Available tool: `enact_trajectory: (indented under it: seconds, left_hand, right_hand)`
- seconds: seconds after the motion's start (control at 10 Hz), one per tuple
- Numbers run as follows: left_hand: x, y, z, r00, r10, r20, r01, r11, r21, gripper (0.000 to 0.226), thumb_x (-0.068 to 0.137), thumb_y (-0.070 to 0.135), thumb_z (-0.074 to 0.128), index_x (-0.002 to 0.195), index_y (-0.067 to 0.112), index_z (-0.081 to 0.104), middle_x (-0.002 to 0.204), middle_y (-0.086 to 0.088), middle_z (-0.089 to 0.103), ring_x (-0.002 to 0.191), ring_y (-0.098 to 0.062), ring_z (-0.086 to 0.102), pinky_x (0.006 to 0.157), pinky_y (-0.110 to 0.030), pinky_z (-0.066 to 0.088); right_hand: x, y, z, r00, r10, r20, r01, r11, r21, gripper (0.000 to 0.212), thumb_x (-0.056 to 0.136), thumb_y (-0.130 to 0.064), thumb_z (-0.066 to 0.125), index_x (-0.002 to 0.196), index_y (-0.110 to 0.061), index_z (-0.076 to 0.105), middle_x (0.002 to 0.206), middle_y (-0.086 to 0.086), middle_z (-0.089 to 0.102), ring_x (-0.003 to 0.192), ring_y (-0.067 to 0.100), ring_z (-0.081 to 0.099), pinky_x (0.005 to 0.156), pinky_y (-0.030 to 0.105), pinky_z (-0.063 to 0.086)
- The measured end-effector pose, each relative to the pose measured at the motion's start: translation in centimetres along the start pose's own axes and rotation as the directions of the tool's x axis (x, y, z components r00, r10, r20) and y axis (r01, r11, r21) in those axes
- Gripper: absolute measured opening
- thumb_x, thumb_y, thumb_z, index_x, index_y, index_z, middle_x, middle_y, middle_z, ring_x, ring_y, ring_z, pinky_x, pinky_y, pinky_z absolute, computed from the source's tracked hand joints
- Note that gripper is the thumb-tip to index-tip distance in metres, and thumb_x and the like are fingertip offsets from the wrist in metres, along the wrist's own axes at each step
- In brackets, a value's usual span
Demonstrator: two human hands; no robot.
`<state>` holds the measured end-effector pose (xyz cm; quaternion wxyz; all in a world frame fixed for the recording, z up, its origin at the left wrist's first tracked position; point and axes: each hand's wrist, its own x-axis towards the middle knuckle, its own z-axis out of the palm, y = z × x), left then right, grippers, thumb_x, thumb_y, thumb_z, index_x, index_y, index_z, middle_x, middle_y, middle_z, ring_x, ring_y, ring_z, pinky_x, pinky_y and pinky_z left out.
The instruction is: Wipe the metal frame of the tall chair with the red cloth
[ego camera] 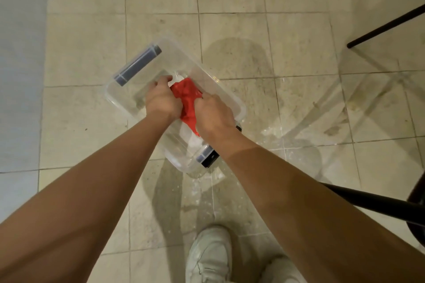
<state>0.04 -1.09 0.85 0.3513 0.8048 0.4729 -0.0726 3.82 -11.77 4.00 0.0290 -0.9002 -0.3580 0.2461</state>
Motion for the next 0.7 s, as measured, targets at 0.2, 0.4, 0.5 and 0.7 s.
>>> enact_trajectory:
  seconds: [0.2, 0.4, 0.5, 0.7]
  left_hand:
    - [-0.1, -0.5, 0.5, 0.964, 0.204, 0.169, -0.26, 0.85, 0.458, 0.043, 0.09, 0.026, 0.056, 0.131, 0.021, 0.051, 0.136, -0.009, 0.039, 0.128, -0.029, 0.031, 0.101, -0.039, 0.032]
    - [0.4, -1.1, 1.2, 0.931, 0.12, 0.345, -0.28, 0.84, 0.464, 0.067, 0.091, 0.03, 0.056, 0.148, 0.019, 0.023, 0.157, -0.005, 0.013, 0.142, -0.031, 0.016, 0.11, -0.047, 0.028]
    - [-0.3, -1.0, 0.6, 0.932, 0.145, 0.332, -0.294, 0.838, 0.459, 0.062, 0.091, 0.026, 0.055, 0.147, 0.019, 0.028, 0.156, -0.006, 0.017, 0.143, -0.032, 0.014, 0.112, -0.047, 0.027]
    - [-0.9, 0.7, -1.7, 0.947, 0.256, 0.195, -0.314, 0.866, 0.39, 0.045, 0.088, 0.021, 0.056, 0.133, 0.021, 0.048, 0.13, -0.007, 0.051, 0.128, -0.028, 0.04, 0.102, -0.043, 0.04]
  right_hand:
    - [0.6, 0.0, 0.6, 0.994, 0.027, 0.107, -0.024, 0.999, -0.034, 0.018, 0.09, -0.013, 0.052, 0.104, -0.009, 0.062, 0.106, 0.008, 0.063, 0.099, 0.026, 0.06, 0.069, 0.03, 0.042]
    - [1.1, 0.3, 0.9, 0.981, 0.017, 0.192, -0.011, 0.999, -0.031, 0.018, 0.093, -0.021, 0.051, 0.102, -0.009, 0.062, 0.102, 0.006, 0.064, 0.094, 0.024, 0.06, 0.069, 0.029, 0.041]
    - [0.9, 0.1, 0.7, 0.976, 0.011, 0.218, -0.01, 1.0, -0.005, 0.019, 0.093, -0.021, 0.05, 0.102, -0.009, 0.062, 0.101, 0.006, 0.063, 0.094, 0.023, 0.059, 0.069, 0.029, 0.041]
    - [-0.2, 0.1, -1.9, 0.988, -0.04, 0.151, 0.031, 0.998, 0.062, 0.021, 0.089, -0.018, 0.052, 0.104, -0.006, 0.062, 0.1, 0.005, 0.059, 0.087, 0.023, 0.057, 0.066, 0.029, 0.04]
